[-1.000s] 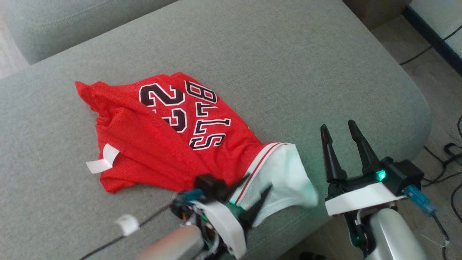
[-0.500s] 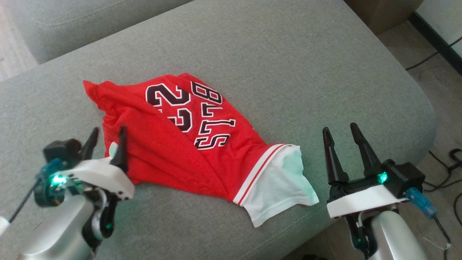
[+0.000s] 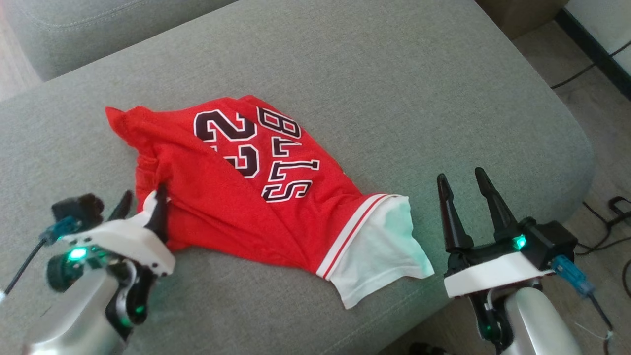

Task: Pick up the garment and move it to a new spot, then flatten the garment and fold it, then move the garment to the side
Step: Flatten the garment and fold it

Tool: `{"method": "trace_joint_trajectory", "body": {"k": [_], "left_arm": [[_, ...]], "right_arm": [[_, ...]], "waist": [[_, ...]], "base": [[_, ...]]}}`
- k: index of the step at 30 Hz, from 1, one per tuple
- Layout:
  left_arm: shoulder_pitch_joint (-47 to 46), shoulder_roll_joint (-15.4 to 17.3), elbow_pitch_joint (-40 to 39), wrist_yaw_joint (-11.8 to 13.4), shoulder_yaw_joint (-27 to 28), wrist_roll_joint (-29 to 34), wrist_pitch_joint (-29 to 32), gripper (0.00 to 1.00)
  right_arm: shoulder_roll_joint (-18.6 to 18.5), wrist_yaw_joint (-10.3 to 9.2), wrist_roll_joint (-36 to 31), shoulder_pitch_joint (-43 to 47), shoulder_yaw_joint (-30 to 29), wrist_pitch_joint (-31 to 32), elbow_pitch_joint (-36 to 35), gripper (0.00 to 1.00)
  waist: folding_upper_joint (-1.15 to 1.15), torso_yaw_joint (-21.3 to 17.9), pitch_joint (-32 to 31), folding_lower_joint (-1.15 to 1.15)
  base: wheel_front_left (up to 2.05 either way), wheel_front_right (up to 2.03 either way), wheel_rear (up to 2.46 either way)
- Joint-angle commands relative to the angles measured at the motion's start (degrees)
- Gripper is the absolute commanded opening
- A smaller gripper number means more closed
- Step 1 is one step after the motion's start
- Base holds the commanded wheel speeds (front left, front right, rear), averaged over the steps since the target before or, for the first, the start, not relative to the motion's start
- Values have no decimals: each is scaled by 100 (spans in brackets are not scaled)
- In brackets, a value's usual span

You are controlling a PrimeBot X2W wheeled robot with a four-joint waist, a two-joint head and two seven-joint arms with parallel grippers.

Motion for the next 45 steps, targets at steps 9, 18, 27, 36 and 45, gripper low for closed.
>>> {"method": "trace_joint_trajectory", "body": {"k": [9,18,27,36,45], "left_arm": [[-661,-230,401,-468,51,-40,86,100],[-628,-98,197,-470,78,207,-404,0],[739,106,-1802,320,275,129,-956,0],[2362,-312,-2558,701,377,-67,-1208,0],[2992,-94,-2795,436,214,-212,-958,100]], "right_arm": [[-10,44,-36,-190,196,-62,-155,100],[-10,44,-90,10,17,-62,-170,100],[-10,44,-249,193,-176,-62,-210,100],[-10,44,-438,316,-285,-62,-234,100],[-10,44,-495,310,-232,-62,-196,100]], "waist": [[0,-88,12,0],[0,150,-106,0],[0,893,-327,0],[0,1544,-432,0],[0,1630,-510,0]], "base": [[0,0,0],[0,0,0],[0,0,0],[0,0,0],[0,0,0]]}}
